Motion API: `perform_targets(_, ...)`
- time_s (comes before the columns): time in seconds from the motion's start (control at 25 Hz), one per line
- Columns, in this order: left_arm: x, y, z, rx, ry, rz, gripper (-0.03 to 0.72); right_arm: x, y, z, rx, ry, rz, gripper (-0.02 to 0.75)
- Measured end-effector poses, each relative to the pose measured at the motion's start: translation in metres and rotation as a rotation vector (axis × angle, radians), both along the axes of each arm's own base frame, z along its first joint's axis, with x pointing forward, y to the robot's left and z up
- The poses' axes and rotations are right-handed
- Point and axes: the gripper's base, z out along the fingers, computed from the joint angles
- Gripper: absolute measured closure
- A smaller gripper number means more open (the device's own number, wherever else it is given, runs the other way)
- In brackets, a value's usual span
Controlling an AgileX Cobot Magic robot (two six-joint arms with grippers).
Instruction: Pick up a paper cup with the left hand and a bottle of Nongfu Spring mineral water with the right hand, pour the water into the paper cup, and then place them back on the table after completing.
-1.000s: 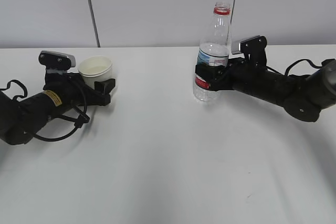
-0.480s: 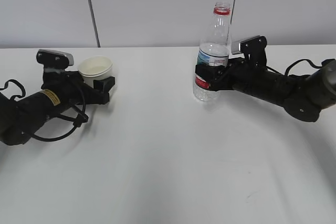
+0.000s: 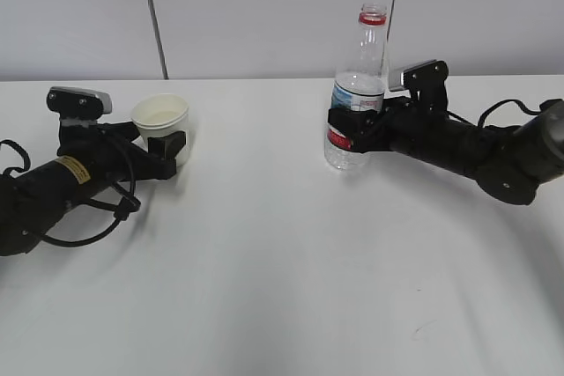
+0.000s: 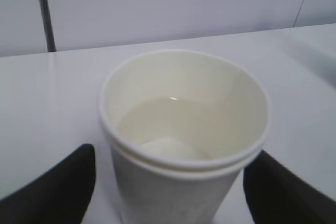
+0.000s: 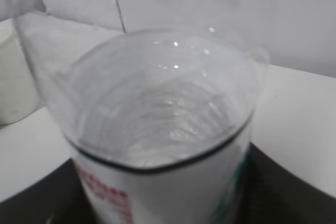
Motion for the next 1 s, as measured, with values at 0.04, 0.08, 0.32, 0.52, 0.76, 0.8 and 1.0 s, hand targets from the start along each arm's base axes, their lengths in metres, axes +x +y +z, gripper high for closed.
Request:
perform_targets(0.04, -0.002, 0.001, 0.001, -0.001, 0.003, 0.003, 0.156, 0.000, 0.000, 0.000, 0.000, 0.000, 0.000, 0.289)
perform_targets(0.08, -0.004, 0.001, 0.002, -0.001, 0.004, 0.004, 0.156, 0.000, 0.000, -0.001, 0.000, 0.002, 0.000, 0.289)
perform_targets(0.32, -0.017, 0.003, 0.009, -0.009, 0.007, 0.008, 0.156, 0.000, 0.000, -0.001, -0.002, 0.004, -0.002, 0.289)
perform_targets(0.52, -0.019, 0.003, 0.010, -0.013, 0.001, 0.009, 0.156, 0.000, -0.001, -0.001, -0.001, 0.006, -0.007, 0.290)
perform_targets(0.76, -0.019, 0.003, 0.011, -0.017, -0.006, 0.009, 0.156, 0.000, -0.001, -0.001, -0.002, 0.007, -0.008, 0.290)
perform_targets(0.8, -0.019, 0.003, 0.011, -0.017, -0.006, 0.009, 0.156, 0.000, -0.001, -0.001, -0.004, 0.006, -0.008, 0.288)
perform_targets(1.0, -0.019, 0.003, 0.011, -0.018, -0.007, 0.009, 0.156, 0.000, -0.001, -0.002, -0.009, 0.007, -0.010, 0.181)
